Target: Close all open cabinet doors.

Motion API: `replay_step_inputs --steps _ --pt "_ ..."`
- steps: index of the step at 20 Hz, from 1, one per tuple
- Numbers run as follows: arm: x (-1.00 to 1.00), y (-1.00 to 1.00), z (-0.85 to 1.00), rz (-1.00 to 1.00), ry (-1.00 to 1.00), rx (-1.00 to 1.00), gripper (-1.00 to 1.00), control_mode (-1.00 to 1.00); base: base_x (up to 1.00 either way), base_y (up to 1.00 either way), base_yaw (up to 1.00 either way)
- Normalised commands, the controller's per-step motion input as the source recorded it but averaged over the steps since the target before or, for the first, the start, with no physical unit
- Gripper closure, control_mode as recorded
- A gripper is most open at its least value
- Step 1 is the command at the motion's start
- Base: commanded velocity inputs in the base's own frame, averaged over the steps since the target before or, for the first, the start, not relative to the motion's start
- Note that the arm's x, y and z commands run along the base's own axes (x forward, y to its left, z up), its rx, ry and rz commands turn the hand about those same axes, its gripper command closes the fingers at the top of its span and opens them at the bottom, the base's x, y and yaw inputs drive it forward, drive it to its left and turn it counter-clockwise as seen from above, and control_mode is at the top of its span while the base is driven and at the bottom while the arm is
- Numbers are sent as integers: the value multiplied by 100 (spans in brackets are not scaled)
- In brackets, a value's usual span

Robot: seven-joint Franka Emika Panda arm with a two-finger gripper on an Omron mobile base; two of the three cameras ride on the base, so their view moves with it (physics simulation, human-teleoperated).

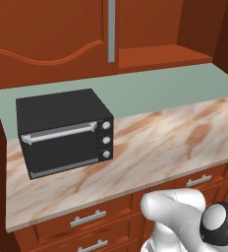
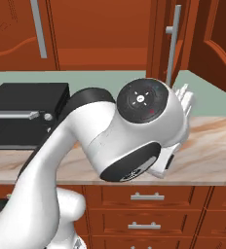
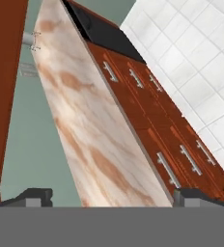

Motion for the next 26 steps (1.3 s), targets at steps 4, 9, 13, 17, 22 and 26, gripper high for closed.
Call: replay_step_inputs --steps 4,9,13,17,22,26 --pt "55 -20 0 10 -1 11 -100 -100 0 0 0" --pt "50 -15 0 23 -8 12 -100 -100 0 0 0" --pt "45 -13 0 27 -13 12 -100 -100 0 0 0" --pt "38 -9 0 23 -14 9 -100 -100 0 0 0" --pt "31 0 3 19 -16 2 -100 -100 0 0 0" --pt "24 5 13 14 -15 0 -100 -100 0 0 0"
